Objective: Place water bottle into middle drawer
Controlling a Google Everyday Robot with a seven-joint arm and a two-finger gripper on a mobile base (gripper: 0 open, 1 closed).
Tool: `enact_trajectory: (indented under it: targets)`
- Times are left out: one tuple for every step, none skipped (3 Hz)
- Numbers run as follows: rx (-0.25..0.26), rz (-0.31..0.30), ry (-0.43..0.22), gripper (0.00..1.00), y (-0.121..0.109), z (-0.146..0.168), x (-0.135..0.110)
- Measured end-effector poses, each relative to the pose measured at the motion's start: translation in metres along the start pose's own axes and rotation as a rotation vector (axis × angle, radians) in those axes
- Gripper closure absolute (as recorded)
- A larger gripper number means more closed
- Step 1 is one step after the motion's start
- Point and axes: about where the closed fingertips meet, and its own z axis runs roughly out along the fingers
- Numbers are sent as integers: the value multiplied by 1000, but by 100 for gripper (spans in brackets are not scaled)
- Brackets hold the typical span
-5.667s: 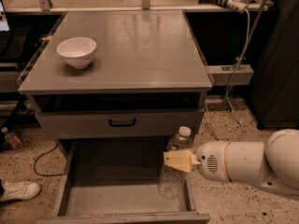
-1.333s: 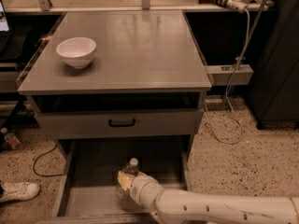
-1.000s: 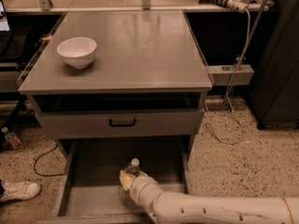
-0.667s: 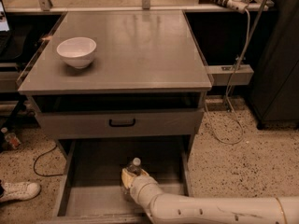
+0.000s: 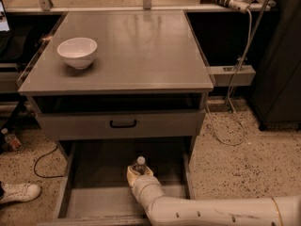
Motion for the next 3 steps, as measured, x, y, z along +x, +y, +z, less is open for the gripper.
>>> enact_trajectory:
  targets:
    - [30, -15, -29, 100, -7, 5, -2]
    - [67, -12, -63, 100, -21, 18, 11]
    - [65, -9, -59, 100, -20, 20, 15]
